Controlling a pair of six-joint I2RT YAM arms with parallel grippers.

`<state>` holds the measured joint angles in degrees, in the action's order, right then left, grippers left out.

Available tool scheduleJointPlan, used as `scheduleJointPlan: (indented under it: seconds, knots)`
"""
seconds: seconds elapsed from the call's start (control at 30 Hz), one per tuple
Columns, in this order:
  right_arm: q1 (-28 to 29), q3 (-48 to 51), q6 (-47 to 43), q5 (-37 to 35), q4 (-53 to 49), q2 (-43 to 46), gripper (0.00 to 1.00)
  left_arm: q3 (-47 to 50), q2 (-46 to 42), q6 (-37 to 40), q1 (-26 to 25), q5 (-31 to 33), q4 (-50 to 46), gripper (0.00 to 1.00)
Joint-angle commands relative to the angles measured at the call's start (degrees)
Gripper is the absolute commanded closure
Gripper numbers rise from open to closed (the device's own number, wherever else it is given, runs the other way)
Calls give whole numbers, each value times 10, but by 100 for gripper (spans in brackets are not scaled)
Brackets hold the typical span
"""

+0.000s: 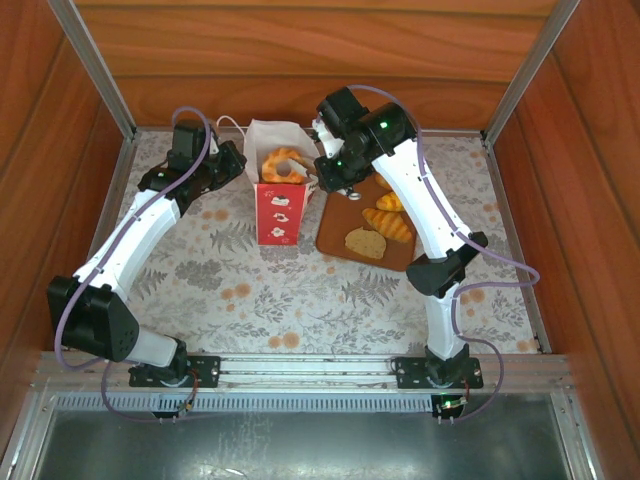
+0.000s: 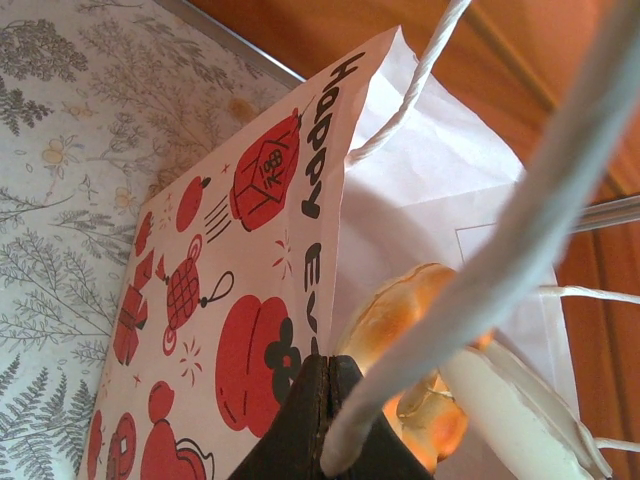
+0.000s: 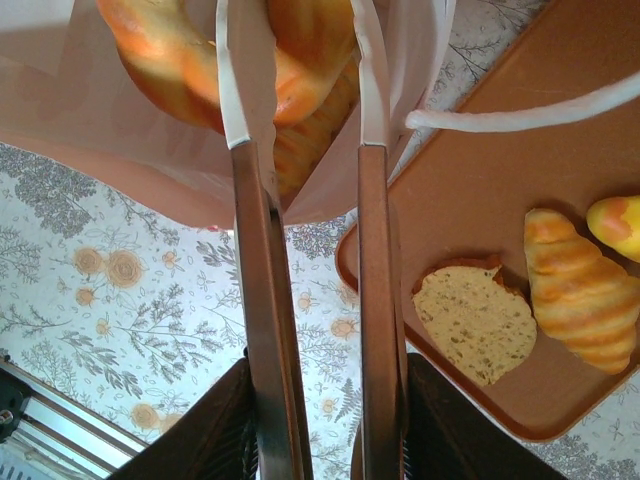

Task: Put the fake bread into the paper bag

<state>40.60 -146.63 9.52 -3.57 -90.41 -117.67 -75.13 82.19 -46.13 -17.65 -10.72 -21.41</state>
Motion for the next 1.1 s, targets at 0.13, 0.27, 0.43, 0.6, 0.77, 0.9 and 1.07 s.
scheduleJointPlan:
  seconds: [0.13, 0.27, 0.43, 0.6, 0.77, 0.9, 1.07]
  knots:
    - [5, -1, -5, -8, -8, 1, 54, 9, -15, -2, -2, 3, 0, 100]
    - [5, -3, -4, -8, -4, 9, 52, 10, -15, -5, -3, 1, 1, 100]
    - [5, -8, -3, -7, 9, 27, 52, 11, -17, -5, -3, 0, 1, 100]
    - [5, -9, -1, 23, 31, 49, 52, 10, -15, -4, -3, -2, 1, 100]
    - [4, -10, 6, 31, 46, 75, 52, 5, -13, 0, -3, -4, 1, 100]
    - [4, -14, 10, 28, 47, 98, 52, 3, -10, 6, -3, 0, 1, 100]
    - [1, -11, 20, 34, 45, 137, 52, 0, -8, 12, -3, 0, 1, 99]
